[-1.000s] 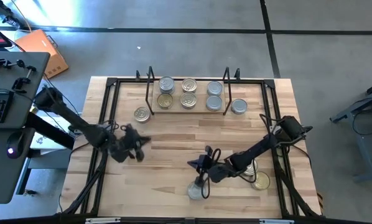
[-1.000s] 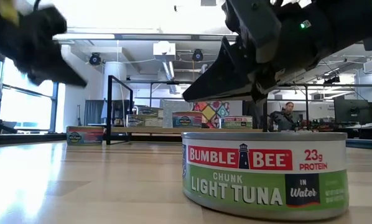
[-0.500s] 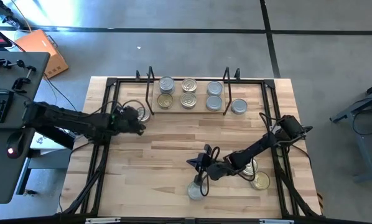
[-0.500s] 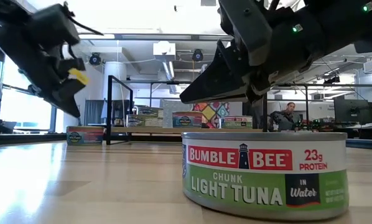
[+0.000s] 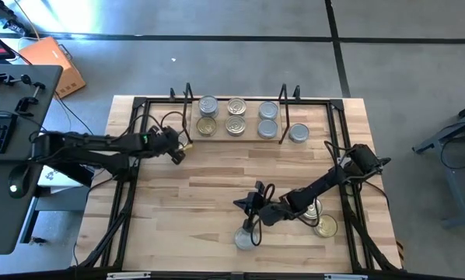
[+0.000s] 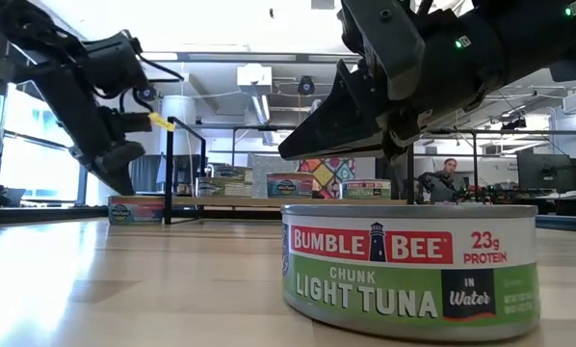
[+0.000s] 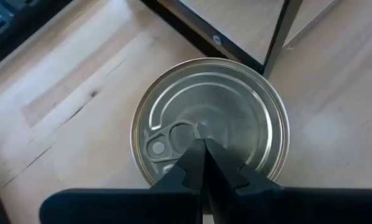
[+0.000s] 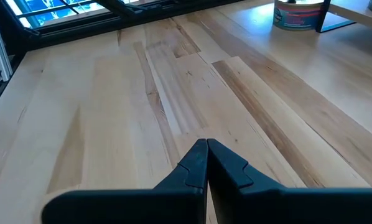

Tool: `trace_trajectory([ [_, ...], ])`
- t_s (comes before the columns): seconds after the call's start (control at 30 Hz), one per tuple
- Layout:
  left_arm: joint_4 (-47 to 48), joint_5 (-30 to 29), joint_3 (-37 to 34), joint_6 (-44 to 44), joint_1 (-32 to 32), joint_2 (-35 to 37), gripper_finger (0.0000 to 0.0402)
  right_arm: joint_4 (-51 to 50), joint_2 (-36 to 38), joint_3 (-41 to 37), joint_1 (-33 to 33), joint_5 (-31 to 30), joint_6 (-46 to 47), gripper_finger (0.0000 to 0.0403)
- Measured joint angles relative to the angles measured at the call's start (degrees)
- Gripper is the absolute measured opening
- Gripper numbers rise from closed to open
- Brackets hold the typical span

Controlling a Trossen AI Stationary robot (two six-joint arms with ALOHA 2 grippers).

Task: Stack canned seafood by type on shelf
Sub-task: Stack the left blue tuna can on top of the blue tuna can on the shelf

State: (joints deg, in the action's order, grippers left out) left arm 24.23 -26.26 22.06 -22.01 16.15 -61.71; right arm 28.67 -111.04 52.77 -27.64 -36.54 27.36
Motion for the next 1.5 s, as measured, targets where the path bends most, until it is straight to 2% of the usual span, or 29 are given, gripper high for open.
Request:
trace_trajectory([
  [0.17,0.0,5.3,0.1,-0.9,-2.1,-0.9,0.0,0.0,0.0,0.0,0.0,0.0,0.2,0.0],
  [0.4,-0.1,17.3,0.2,-5.1,-8.8,0.7,0.0,0.4,0.0,0.0,0.0,0.1,0.2,0.0],
  [0.8,-5.1,20.9,-0.4,-14.0,-24.5,0.5,0.0,1.8,0.0,0.0,0.0,0.1,-0.3,0.0],
  [0.93,-10.8,19.3,-0.6,-15.8,-30.1,-1.2,0.0,1.8,0.0,0.0,0.0,0.1,-0.4,0.0],
  [1.07,-19.3,16.7,-0.5,-16.4,-33.4,-6.5,0.0,1.8,0.0,0.0,0.0,0.1,-1.2,0.0],
  [1.4,-52.6,15.4,-0.5,-10.2,-34.1,-25.1,0.0,-2.3,3.7,0.0,-0.1,3.0,-1.9,0.0],
  [1.5,-57.2,14.6,0.8,-7.2,-33.8,-28.2,0.0,-3.8,5.0,0.0,0.0,3.1,-1.4,0.0],
])
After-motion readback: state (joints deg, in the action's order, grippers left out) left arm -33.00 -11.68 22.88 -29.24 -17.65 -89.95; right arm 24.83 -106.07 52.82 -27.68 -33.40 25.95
